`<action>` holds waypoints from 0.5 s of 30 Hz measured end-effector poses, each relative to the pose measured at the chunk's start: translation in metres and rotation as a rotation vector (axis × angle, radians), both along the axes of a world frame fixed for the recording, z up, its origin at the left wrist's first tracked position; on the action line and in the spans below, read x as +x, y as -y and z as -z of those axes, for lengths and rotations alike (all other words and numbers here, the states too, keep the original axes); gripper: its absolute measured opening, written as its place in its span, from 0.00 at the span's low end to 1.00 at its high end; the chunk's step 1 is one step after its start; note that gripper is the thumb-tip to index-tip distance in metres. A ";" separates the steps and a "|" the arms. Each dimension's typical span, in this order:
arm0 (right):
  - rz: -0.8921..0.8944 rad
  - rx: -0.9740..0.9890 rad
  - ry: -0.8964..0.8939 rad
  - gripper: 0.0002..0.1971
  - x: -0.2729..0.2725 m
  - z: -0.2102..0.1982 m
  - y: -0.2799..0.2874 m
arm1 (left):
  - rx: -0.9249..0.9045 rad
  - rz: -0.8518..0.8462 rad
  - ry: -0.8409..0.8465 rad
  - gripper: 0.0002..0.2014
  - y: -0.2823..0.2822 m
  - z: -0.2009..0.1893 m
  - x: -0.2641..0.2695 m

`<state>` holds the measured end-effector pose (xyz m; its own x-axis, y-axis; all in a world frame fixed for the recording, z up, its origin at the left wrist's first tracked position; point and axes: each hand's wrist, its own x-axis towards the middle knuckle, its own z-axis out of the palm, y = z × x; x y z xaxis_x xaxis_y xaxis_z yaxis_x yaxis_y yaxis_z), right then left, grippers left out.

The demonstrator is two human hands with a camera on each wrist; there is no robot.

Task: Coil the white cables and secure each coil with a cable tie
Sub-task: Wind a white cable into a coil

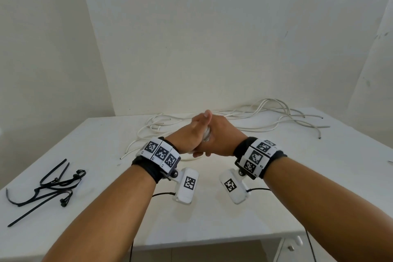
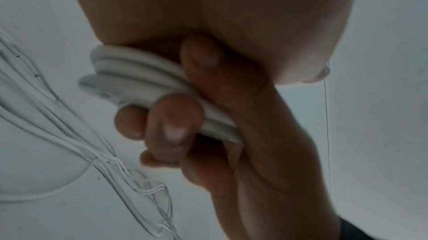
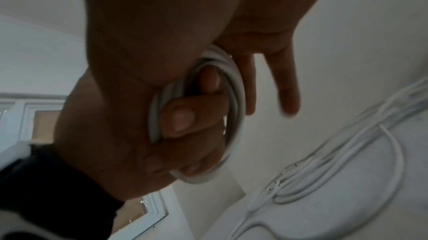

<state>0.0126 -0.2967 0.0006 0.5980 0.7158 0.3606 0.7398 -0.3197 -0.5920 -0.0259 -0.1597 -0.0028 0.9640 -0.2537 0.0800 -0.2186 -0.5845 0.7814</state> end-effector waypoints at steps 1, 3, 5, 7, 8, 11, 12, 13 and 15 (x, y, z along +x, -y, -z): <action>-0.037 -0.005 -0.043 0.08 -0.003 0.000 0.002 | -0.005 0.008 -0.018 0.54 0.001 0.000 -0.001; -0.068 0.014 -0.040 0.03 -0.006 0.002 0.006 | -0.031 0.057 -0.058 0.55 0.000 -0.002 -0.002; -0.073 0.049 -0.010 0.03 -0.005 0.002 0.009 | -0.059 0.113 -0.094 0.55 -0.005 -0.002 -0.001; -0.071 0.113 0.027 0.03 -0.003 0.003 0.009 | -0.087 0.120 -0.105 0.53 -0.008 -0.006 -0.001; -0.061 0.142 0.039 0.03 -0.002 0.004 0.008 | -0.096 0.130 -0.092 0.52 -0.010 -0.008 -0.001; 0.005 0.224 0.019 0.04 0.002 0.003 0.004 | -0.025 0.092 0.057 0.53 -0.012 -0.015 -0.001; 0.038 0.247 0.001 0.07 0.005 0.003 0.002 | 0.001 0.033 0.142 0.54 -0.012 -0.016 -0.001; 0.074 0.265 -0.028 0.11 0.008 0.003 0.000 | 0.006 -0.034 0.246 0.56 -0.012 -0.015 0.000; 0.134 0.333 -0.171 0.20 0.015 0.004 -0.002 | -0.013 -0.141 0.450 0.51 -0.015 -0.009 0.002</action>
<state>0.0275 -0.2945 -0.0032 0.7496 0.4880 0.4471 0.5864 -0.1764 -0.7906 -0.0243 -0.1446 0.0062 0.8578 -0.1189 0.5001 -0.4563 -0.6240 0.6344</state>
